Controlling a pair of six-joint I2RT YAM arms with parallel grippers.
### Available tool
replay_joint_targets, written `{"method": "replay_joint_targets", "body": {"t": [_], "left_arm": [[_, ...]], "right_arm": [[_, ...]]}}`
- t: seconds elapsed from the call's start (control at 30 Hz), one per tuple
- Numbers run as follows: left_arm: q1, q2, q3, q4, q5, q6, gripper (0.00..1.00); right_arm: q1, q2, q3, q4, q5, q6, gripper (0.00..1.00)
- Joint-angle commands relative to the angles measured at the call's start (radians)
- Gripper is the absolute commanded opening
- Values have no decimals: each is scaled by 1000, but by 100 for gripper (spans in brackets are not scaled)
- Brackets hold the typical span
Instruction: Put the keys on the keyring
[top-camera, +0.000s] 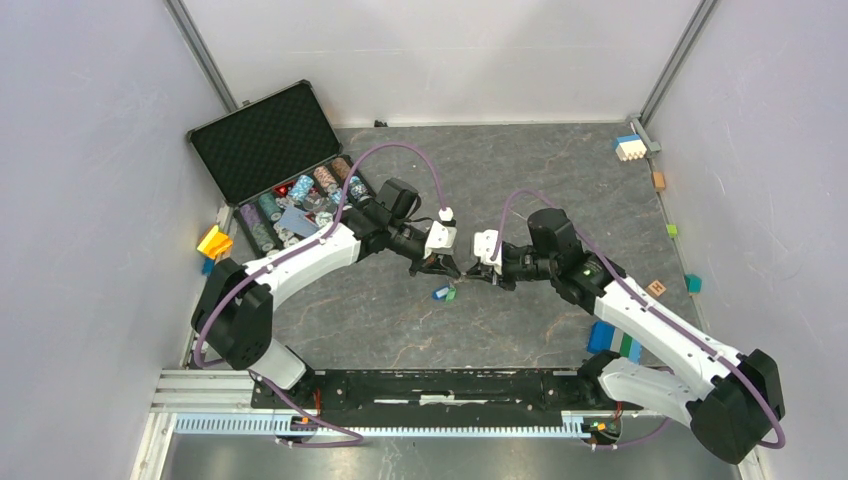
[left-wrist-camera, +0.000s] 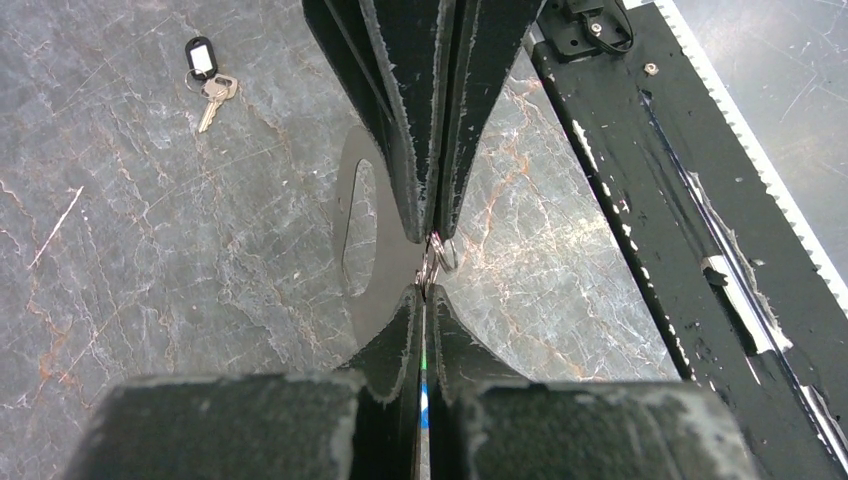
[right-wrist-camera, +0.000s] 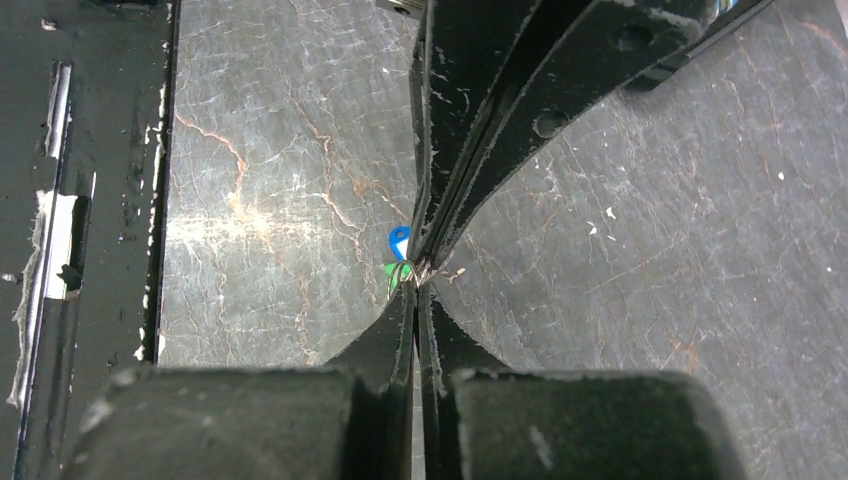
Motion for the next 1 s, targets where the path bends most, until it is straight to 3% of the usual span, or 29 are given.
{"method": "replay_joint_targets", "body": {"t": [0.0, 0.2, 0.4, 0.47, 0.57, 0.73, 0.97], "left_arm": [[-6, -21, -10, 10, 9, -4, 2], [-6, 4, 28, -17, 1, -2, 2], [-6, 38, 71, 15, -6, -94, 5], [-6, 39, 66, 38, -17, -122, 13], [-5, 24, 55, 51, -53, -127, 36], [22, -39, 1, 106, -109, -134, 65], [97, -128, -37, 136, -134, -180, 71]], "right_arm": [[-3, -28, -1, 30, -75, -52, 1], [-3, -14, -23, 17, -176, -81, 0], [-3, -25, -66, 142, -170, 40, 0], [-3, -37, -81, 191, -122, 88, 0], [-3, -44, -81, 222, -46, 125, 0], [-4, -35, -79, 245, 95, 180, 0], [-11, -11, -46, 253, 216, 234, 0]]}}
